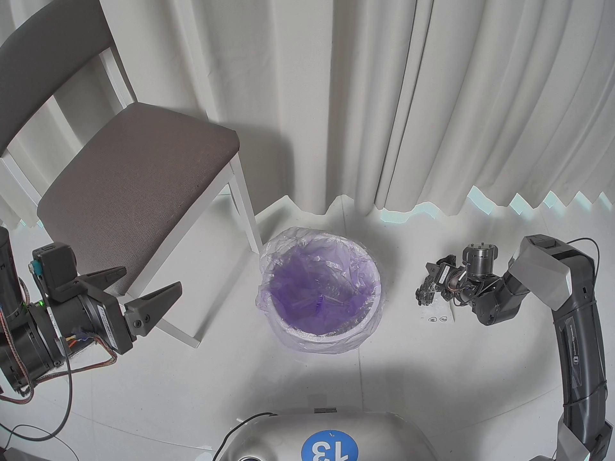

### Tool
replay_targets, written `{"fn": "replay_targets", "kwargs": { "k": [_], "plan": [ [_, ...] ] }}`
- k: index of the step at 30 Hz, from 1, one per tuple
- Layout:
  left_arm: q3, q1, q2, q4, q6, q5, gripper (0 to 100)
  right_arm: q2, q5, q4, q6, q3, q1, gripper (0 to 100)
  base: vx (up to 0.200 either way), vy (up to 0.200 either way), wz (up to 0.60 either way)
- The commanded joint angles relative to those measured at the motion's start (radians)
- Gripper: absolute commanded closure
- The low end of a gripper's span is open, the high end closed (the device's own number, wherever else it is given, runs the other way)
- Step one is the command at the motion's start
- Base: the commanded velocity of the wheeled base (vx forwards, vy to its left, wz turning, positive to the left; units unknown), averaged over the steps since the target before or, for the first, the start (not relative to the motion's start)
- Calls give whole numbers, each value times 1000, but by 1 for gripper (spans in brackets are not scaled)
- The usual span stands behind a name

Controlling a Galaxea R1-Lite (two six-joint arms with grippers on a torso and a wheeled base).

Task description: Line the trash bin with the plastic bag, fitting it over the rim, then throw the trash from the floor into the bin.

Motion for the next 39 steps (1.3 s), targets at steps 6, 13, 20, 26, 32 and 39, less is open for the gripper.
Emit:
{"fn": "replay_targets", "kwargs": {
  "k": [6,13,20,26,32,39],
  "plan": [
    [0,2,12,-1,-2,0,0,89,-80,123,25,-164,10,0,0,0,0],
    [2,5,27,-1,0,0,0,112,-80,114,34,-179,11,0,0,0,0],
    [9,0,24,-1,0,0,0,117,-74,122,105,-195,11,0,0,0,0],
    [9,0,22,-1,1,0,0,118,-74,122,118,-198,11,0,0,0,0],
    [9,0,24,-1,1,0,0,120,-74,122,120,-201,11,0,0,0,0],
    [11,-1,22,-1,1,0,0,120,-74,120,120,-203,11,100,0,0,0]
  ]
}}
